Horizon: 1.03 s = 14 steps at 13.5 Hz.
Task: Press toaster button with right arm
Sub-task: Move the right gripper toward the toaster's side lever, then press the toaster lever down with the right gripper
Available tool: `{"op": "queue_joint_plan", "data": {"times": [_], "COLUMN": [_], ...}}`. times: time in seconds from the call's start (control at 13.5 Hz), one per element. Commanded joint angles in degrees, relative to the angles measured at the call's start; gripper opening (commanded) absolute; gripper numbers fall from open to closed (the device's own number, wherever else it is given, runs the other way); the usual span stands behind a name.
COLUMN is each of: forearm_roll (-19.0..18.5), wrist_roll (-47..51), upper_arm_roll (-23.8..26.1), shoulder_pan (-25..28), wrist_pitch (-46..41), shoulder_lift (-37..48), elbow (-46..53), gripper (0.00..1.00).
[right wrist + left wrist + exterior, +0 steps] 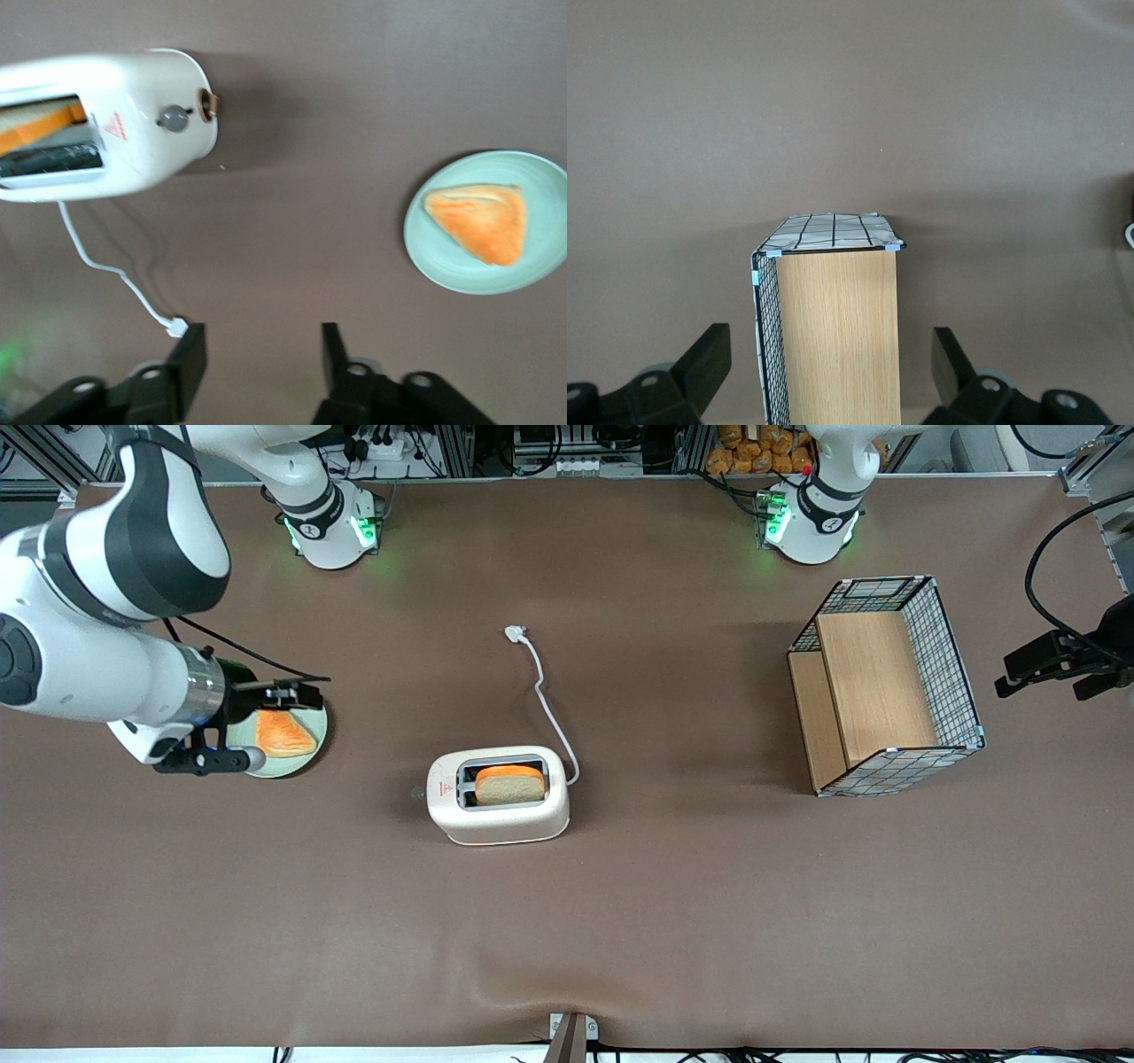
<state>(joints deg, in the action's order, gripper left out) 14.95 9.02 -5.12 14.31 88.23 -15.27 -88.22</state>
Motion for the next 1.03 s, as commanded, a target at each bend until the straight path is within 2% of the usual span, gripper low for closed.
{"op": "queue_joint_plan", "data": {"times": [0.0, 0.52, 0.66, 0.96], "forearm_roll": [2.5, 2.5, 2.8, 6.3], "wrist_roll": [-0.1, -0.2, -0.1, -0.3], "upper_arm_roll": [-0.5, -0.5, -0.5, -0.5], "shoulder_pan": [1.0, 4.6, 5.5, 6.5], "wrist_pitch": [3.3, 19.3, 20.6, 21.4], "shoulder_lift": [-1.4, -7.8, -8.7, -11.4], "elbow": [-0.1, 0.4, 0.5, 0.0], "gripper": [0.0, 0.0, 0.0, 0.0]}}
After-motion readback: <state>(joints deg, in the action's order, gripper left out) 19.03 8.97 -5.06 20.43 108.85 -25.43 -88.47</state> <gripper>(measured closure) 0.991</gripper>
